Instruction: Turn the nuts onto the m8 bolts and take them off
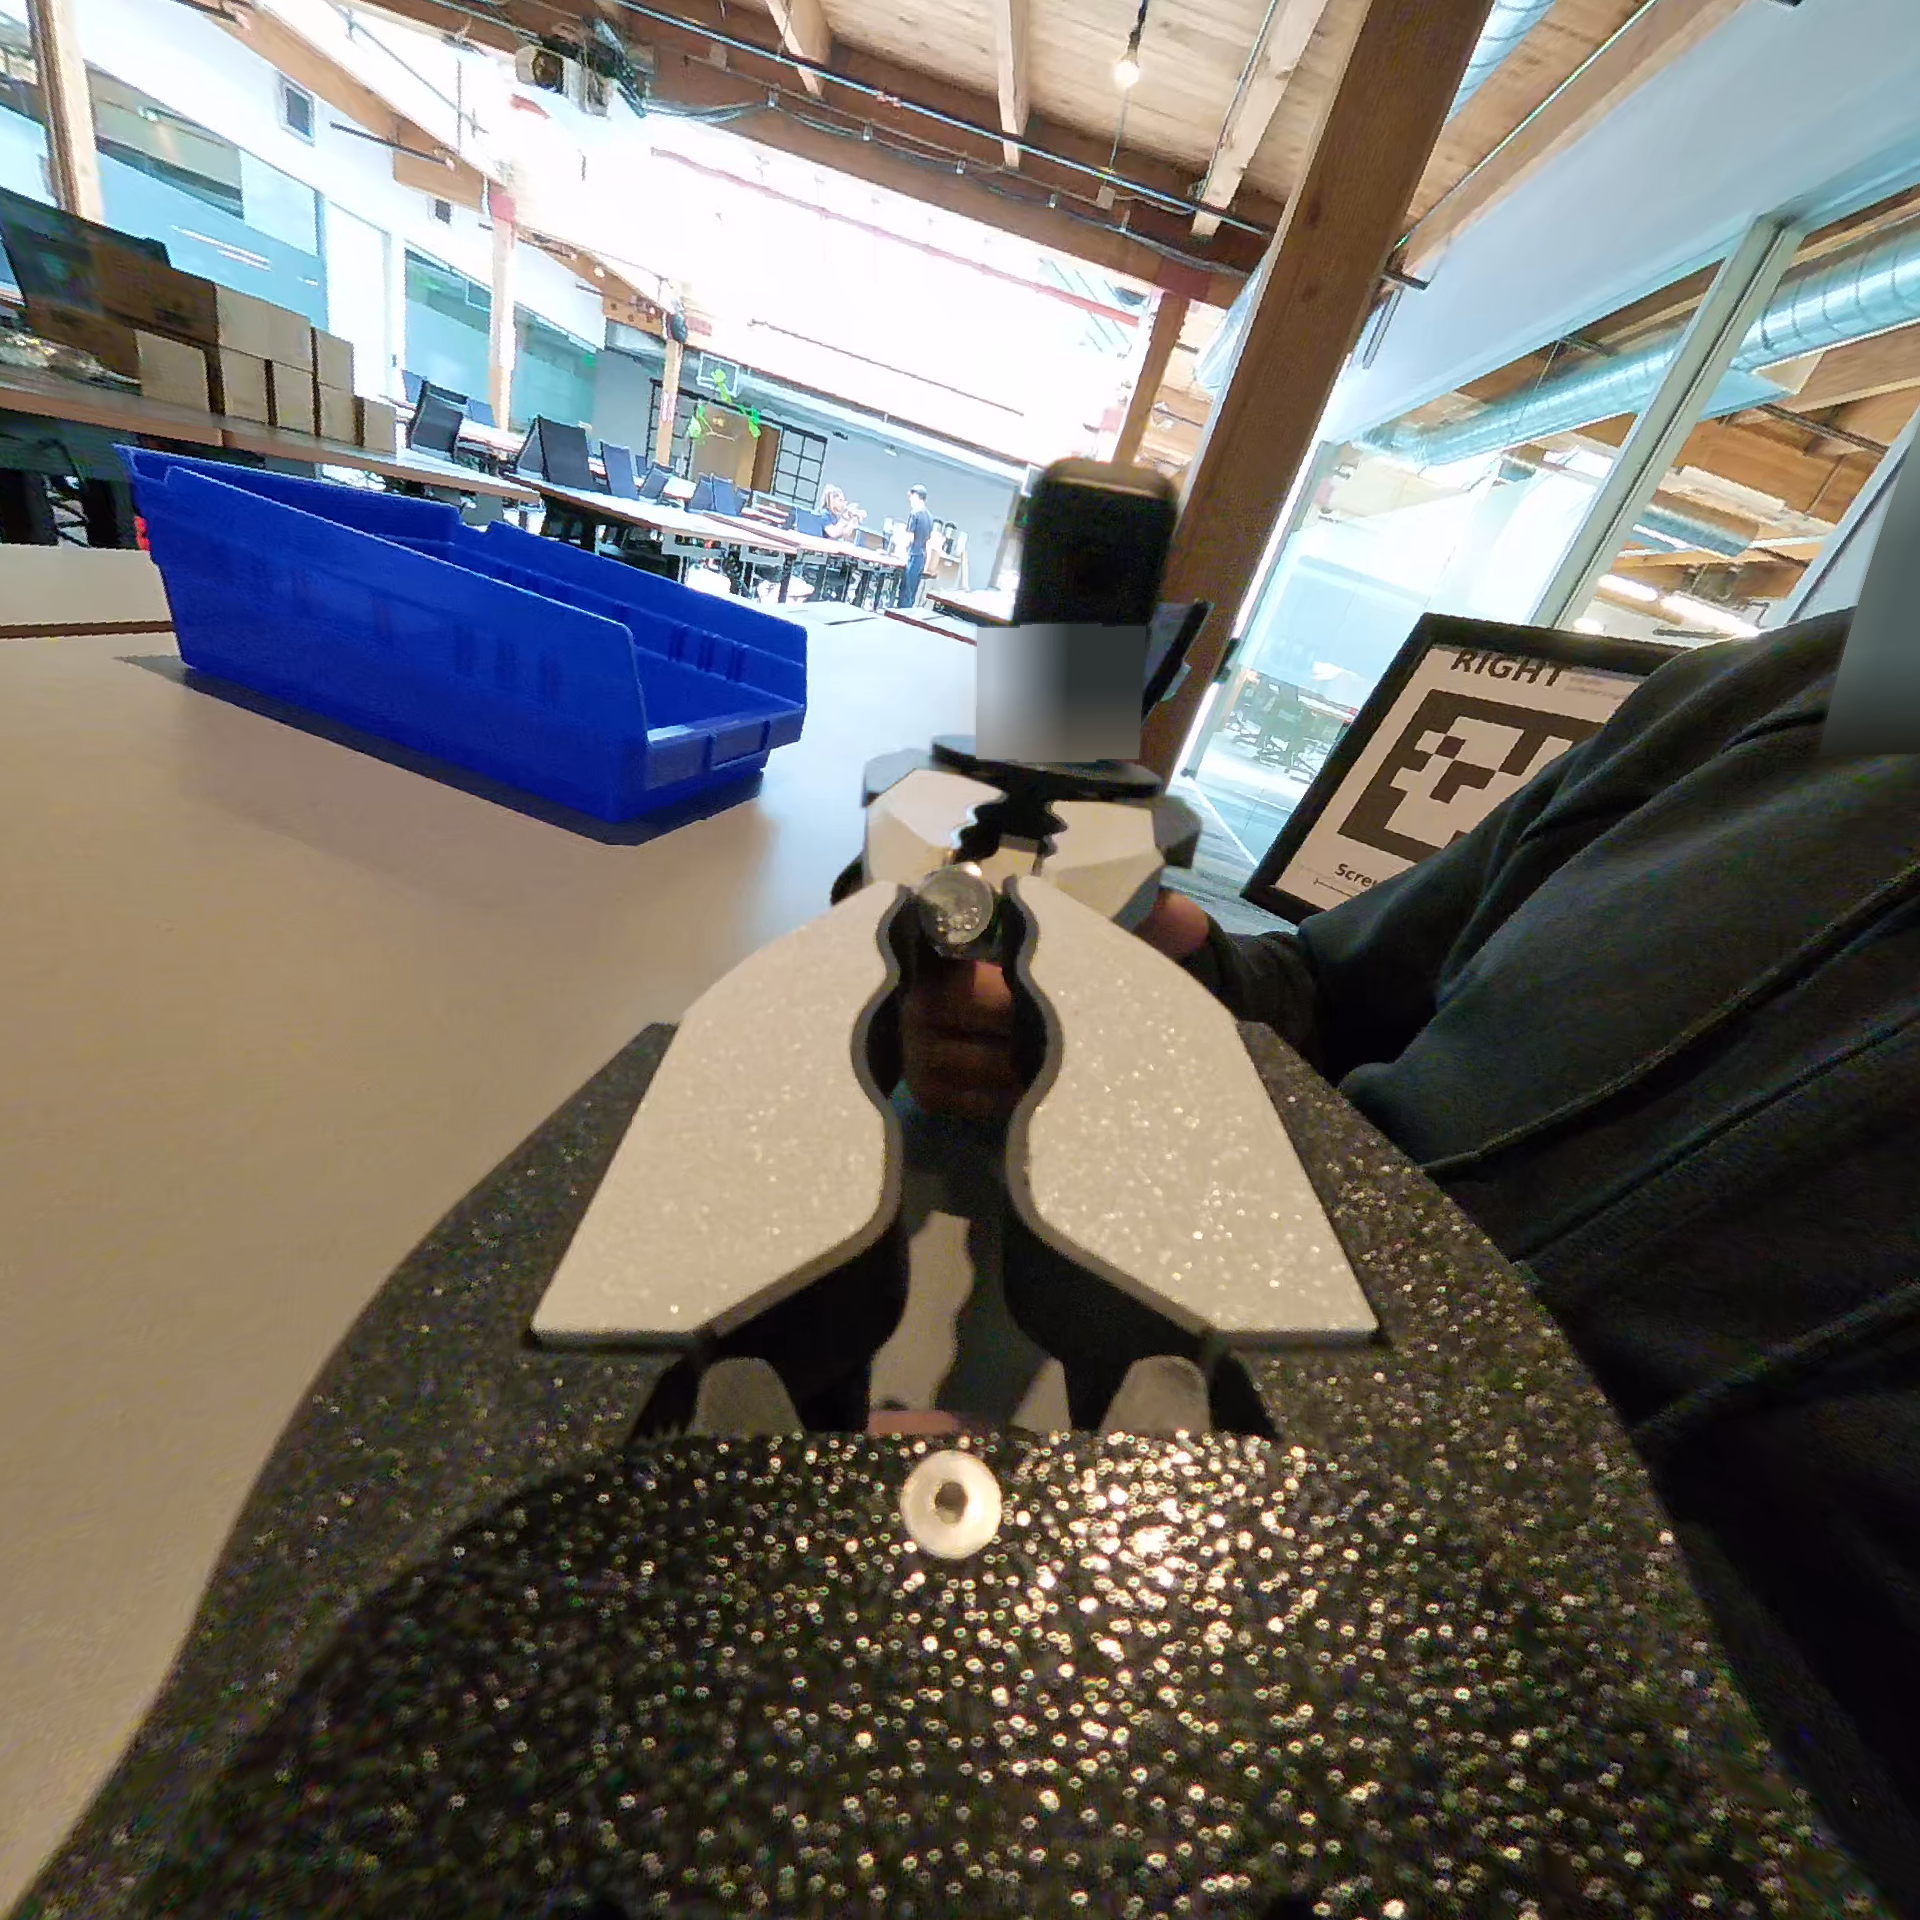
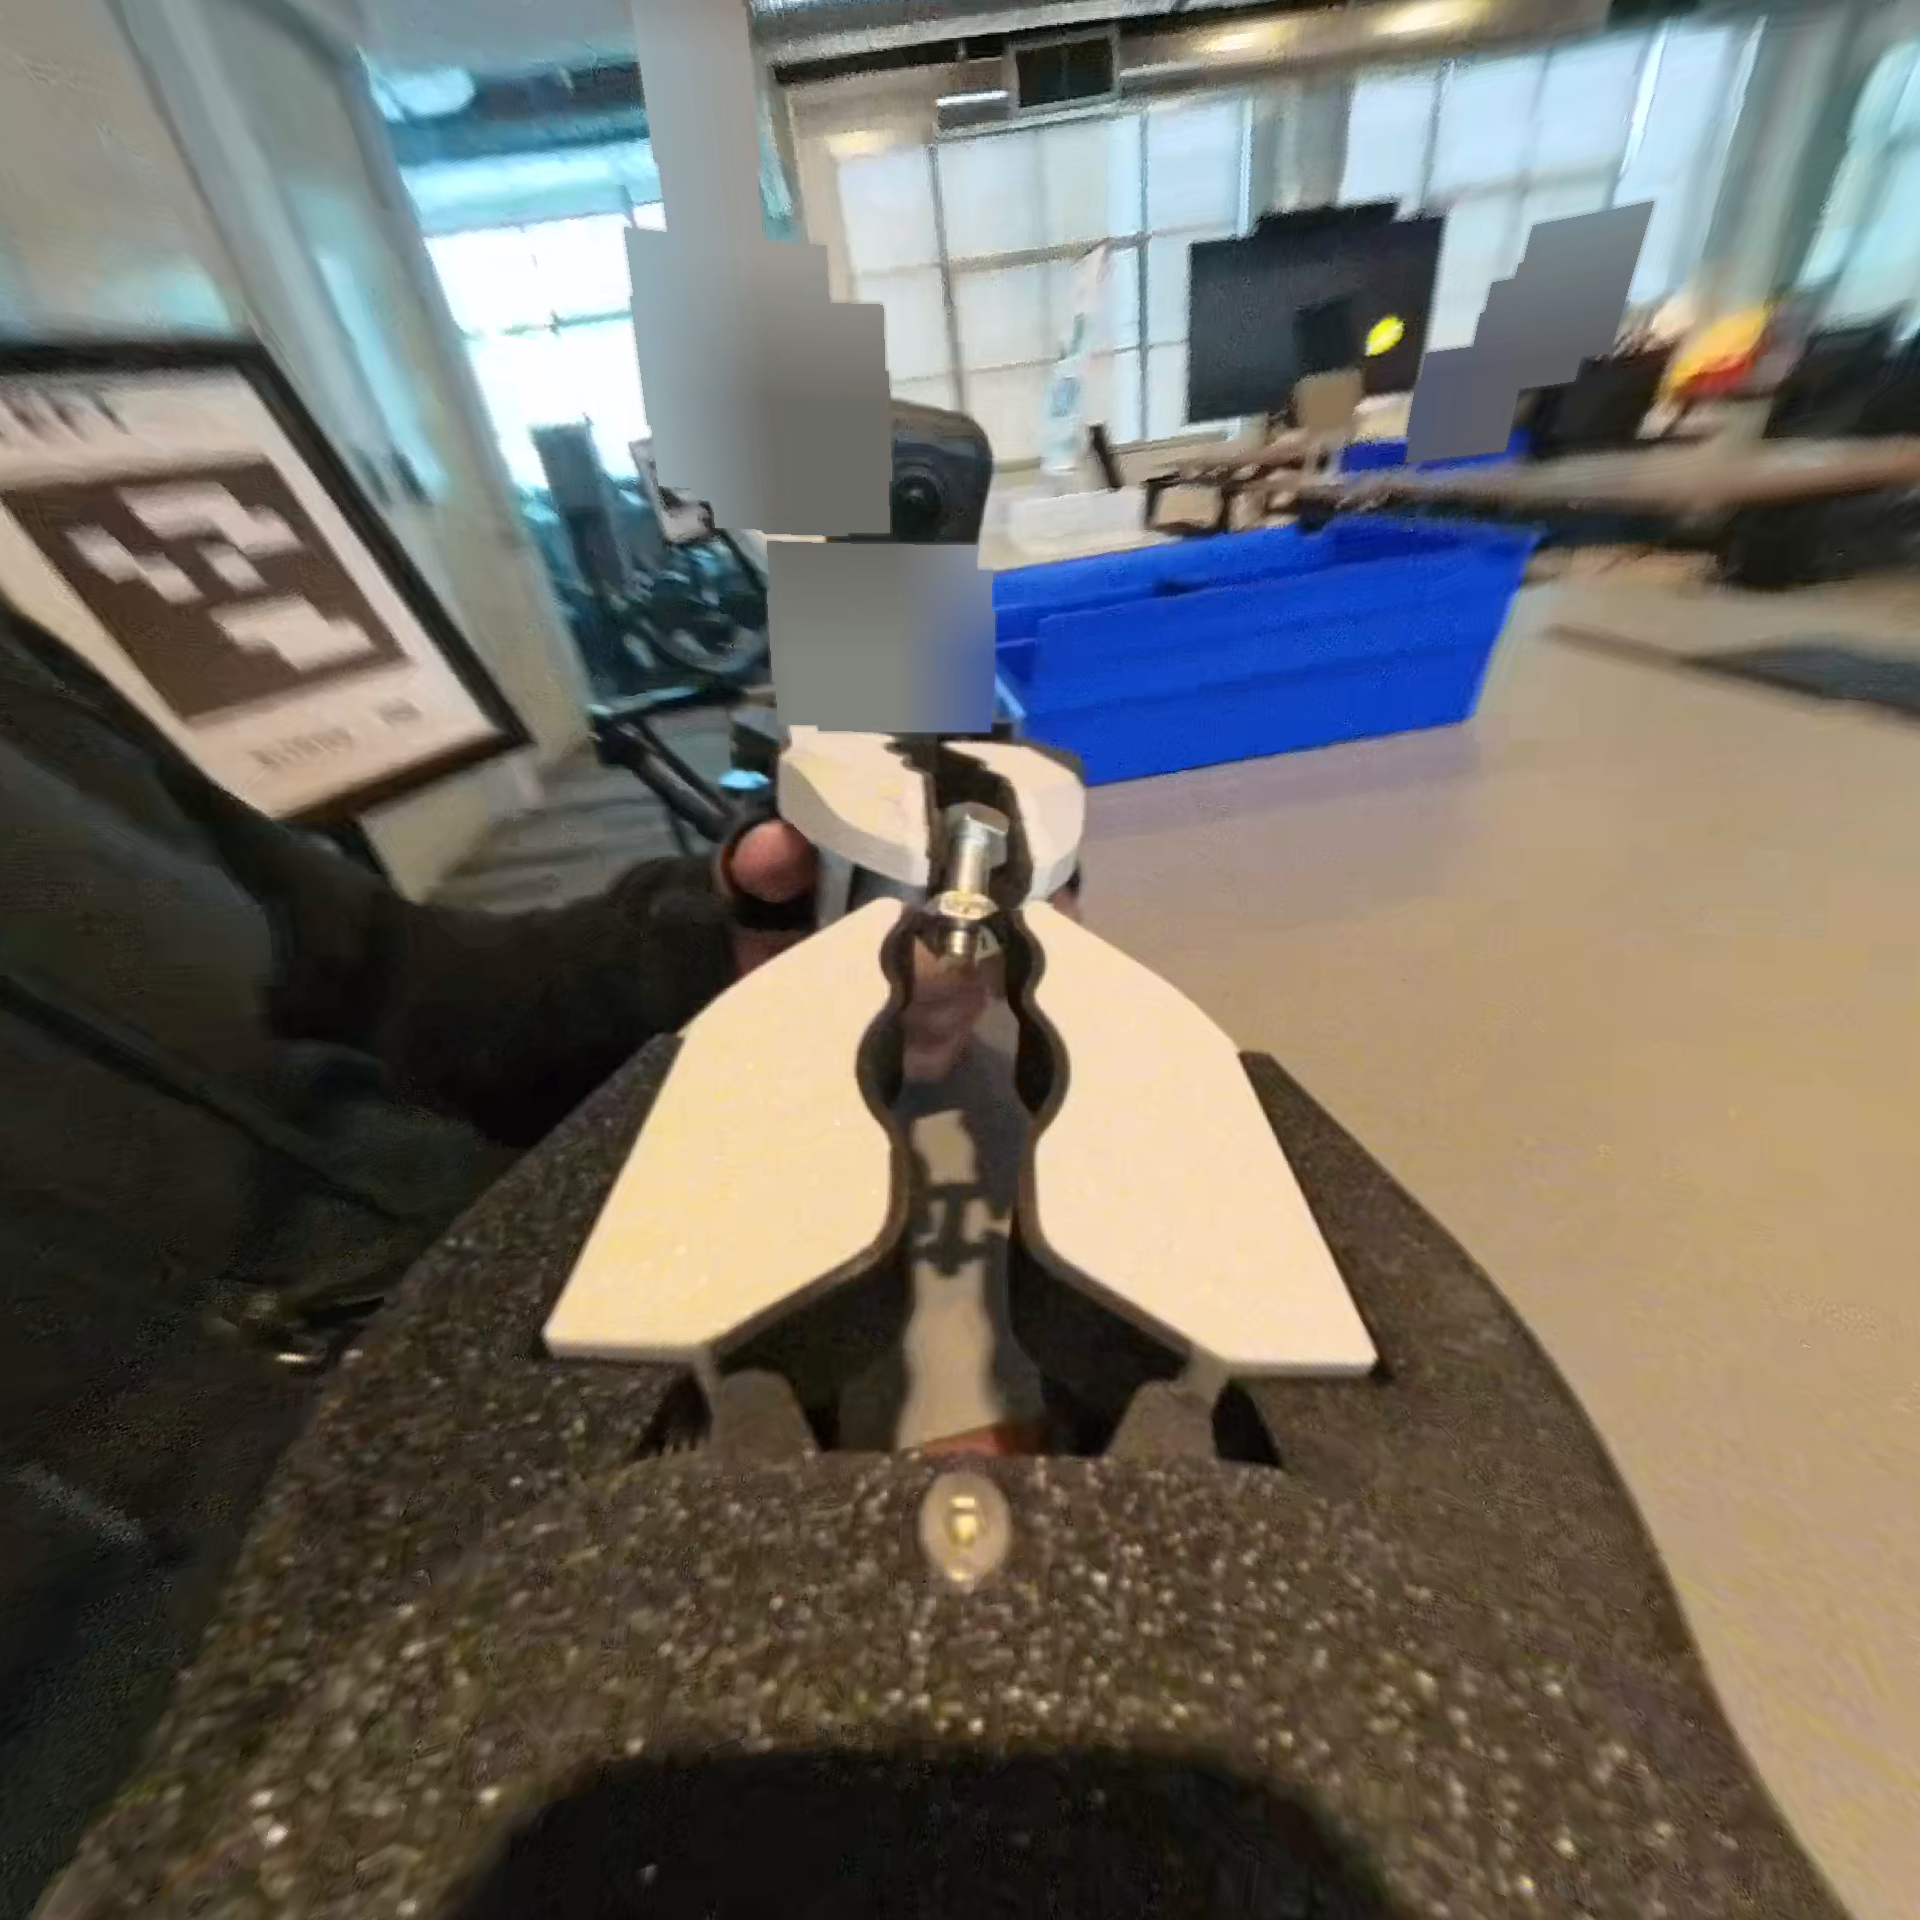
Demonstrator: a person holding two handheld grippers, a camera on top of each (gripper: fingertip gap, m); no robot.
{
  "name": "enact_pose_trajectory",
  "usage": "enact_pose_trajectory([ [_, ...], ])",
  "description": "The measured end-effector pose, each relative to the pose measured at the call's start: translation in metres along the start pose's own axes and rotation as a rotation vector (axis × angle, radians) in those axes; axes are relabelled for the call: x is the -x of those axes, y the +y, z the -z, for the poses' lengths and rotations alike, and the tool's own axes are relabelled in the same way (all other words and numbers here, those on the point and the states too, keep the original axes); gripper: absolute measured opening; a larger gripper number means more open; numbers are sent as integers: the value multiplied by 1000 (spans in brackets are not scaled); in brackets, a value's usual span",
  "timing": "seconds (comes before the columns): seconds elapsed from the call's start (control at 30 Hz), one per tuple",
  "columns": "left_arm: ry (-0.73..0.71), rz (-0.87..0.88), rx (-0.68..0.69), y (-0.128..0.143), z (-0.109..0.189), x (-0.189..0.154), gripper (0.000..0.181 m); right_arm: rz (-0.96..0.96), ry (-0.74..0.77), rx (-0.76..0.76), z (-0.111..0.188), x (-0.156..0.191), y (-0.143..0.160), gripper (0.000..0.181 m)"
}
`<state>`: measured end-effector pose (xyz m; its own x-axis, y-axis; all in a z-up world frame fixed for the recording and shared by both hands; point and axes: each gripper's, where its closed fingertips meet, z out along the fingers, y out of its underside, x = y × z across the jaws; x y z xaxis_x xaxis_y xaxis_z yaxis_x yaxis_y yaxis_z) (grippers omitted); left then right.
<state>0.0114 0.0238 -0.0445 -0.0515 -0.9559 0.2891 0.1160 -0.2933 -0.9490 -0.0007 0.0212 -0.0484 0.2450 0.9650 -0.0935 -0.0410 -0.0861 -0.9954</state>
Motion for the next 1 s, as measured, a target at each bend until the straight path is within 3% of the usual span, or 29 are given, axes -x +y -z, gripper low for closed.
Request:
enact_pose_trajectory([
  [0.1,-6,10,-14,-2,1,2,15,-42,8,-22,1,-5,-4,24],
  [0.3,-24,30,-35,-5,4,6,15,554,294,-33,4,-11,-16,33],
  [0.4,-26,33,-34,-4,3,7,15,738,371,5,1,-11,-13,33],
  [0.67,-34,33,-27,-3,3,7,15,871,429,70,-3,-15,-3,16],
  [0.8,-25,27,-25,-3,3,6,15,634,320,49,-3,-12,-1,15],
  [1.0,5,-20,-25,-3,2,-3,15,-280,-128,-66,2,0,-8,15],
])
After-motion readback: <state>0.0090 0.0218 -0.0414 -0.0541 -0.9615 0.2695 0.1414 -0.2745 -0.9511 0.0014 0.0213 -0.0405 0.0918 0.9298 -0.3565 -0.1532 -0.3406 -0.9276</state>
